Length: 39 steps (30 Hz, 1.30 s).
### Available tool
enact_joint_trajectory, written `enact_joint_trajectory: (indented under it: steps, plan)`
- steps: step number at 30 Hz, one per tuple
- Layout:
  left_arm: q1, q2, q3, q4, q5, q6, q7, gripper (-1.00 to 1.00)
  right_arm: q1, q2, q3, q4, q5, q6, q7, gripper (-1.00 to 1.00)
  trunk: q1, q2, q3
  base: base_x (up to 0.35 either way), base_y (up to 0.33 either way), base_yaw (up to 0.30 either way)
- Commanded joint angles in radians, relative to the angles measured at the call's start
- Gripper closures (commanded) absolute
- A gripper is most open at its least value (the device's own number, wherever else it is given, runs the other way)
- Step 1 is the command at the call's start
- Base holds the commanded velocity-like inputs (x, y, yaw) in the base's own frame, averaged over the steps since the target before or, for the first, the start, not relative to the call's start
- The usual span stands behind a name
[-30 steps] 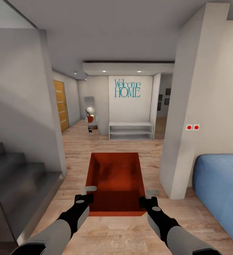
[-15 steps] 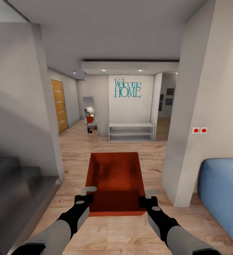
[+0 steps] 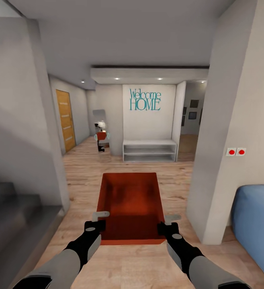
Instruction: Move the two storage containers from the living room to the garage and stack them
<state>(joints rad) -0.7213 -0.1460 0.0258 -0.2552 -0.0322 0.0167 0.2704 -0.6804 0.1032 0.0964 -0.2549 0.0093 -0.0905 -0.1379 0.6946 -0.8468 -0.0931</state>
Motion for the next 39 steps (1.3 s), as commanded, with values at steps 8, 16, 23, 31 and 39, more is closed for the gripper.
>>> enact_joint_trajectory:
  steps: [8,16,23,31,39]
  plan:
    - [-0.001,0.006,0.041,-0.004,-0.028,-0.024,0.011,1.00,-0.001,0.000,-0.017,0.002,-0.006,-0.002,-0.006,1.00,0.001,-0.001,-0.002,0.323,0.000,0.000]
    - [-0.001,0.009,0.041,-0.006,-0.028,-0.023,0.012,1.00,-0.001,0.000,-0.017,0.002,-0.006,-0.002,-0.006,1.00,0.001,-0.001,-0.002,0.323,0.000,0.000]
    - [-0.001,0.007,0.043,-0.009,-0.029,-0.024,0.006,1.00,-0.001,0.000,-0.020,0.002,-0.006,-0.003,-0.006,1.00,0.001,-0.001,-0.002,0.323,0.000,0.000]
    - [-0.001,0.008,0.042,-0.011,-0.028,-0.026,0.007,1.00,-0.001,0.000,-0.019,0.002,-0.006,-0.003,-0.006,1.00,0.001,-0.001,-0.002,0.323,0.000,0.000]
    - [-0.001,0.007,0.043,-0.012,-0.028,-0.026,0.012,1.00,-0.001,0.000,-0.020,0.002,-0.006,-0.003,-0.006,1.00,0.001,-0.001,-0.002,0.323,0.000,0.000]
